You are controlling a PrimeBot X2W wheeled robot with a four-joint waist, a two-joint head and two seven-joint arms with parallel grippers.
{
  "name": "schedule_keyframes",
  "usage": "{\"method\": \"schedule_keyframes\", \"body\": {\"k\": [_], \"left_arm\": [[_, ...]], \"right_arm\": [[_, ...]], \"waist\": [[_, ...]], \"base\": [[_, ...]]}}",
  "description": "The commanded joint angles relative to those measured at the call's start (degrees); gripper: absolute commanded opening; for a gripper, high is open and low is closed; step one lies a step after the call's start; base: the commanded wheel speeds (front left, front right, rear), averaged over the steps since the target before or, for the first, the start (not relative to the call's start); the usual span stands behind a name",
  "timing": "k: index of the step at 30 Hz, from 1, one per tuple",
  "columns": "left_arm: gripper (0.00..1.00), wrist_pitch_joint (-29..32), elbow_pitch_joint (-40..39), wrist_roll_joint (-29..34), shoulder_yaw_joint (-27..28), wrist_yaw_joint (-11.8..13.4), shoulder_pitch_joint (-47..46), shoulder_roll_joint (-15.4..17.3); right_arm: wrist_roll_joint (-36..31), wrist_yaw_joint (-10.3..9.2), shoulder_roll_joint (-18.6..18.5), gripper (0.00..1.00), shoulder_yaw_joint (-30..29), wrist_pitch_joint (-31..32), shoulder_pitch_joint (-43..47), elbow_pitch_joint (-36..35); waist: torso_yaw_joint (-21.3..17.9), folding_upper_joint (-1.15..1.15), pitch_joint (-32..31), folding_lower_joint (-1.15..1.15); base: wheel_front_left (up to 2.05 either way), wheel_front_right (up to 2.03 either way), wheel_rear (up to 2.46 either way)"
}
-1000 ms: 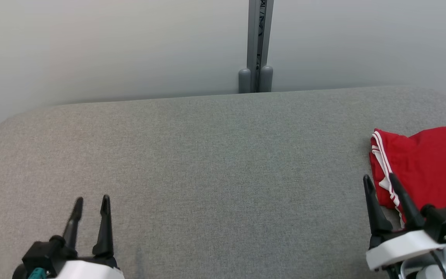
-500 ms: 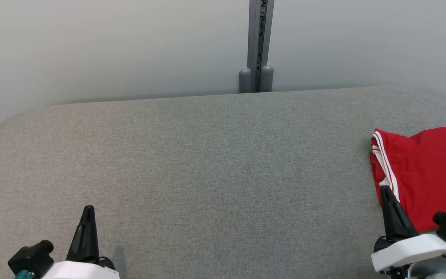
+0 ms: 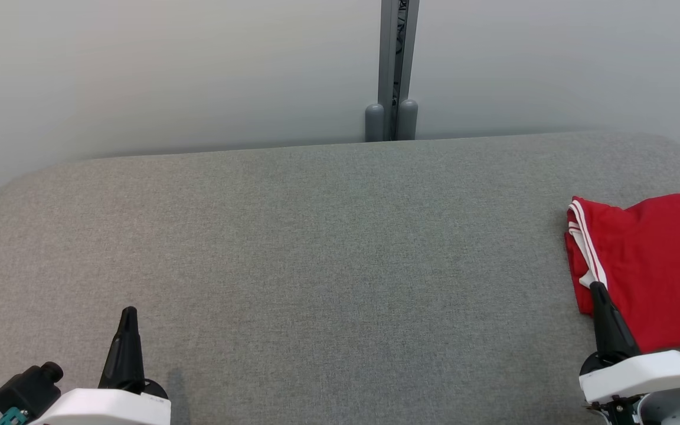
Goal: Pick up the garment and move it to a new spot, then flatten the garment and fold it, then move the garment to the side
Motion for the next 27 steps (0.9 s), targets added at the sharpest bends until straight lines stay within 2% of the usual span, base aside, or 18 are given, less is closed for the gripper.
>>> {"method": "schedule_keyframes", "body": {"k": [1,27], "left_arm": [[0.00,0.4,-0.7,-2.1,0.4,-0.4,-1.8,0.4],[0.00,5.4,-0.1,-20.8,1.4,-1.3,-3.9,0.5]], "right_arm": [[2.2,0.00,-0.2,0.00,-0.5,0.6,-1.6,-0.9],[20.4,0.00,0.6,0.00,-3.1,5.7,-1.9,-1.5]], "waist": [[0.0,0.00,0.0,0.00],[0.2,0.00,0.0,0.00]], "base": [[0.00,0.00,0.00],[0.00,0.00,0.00]]}}
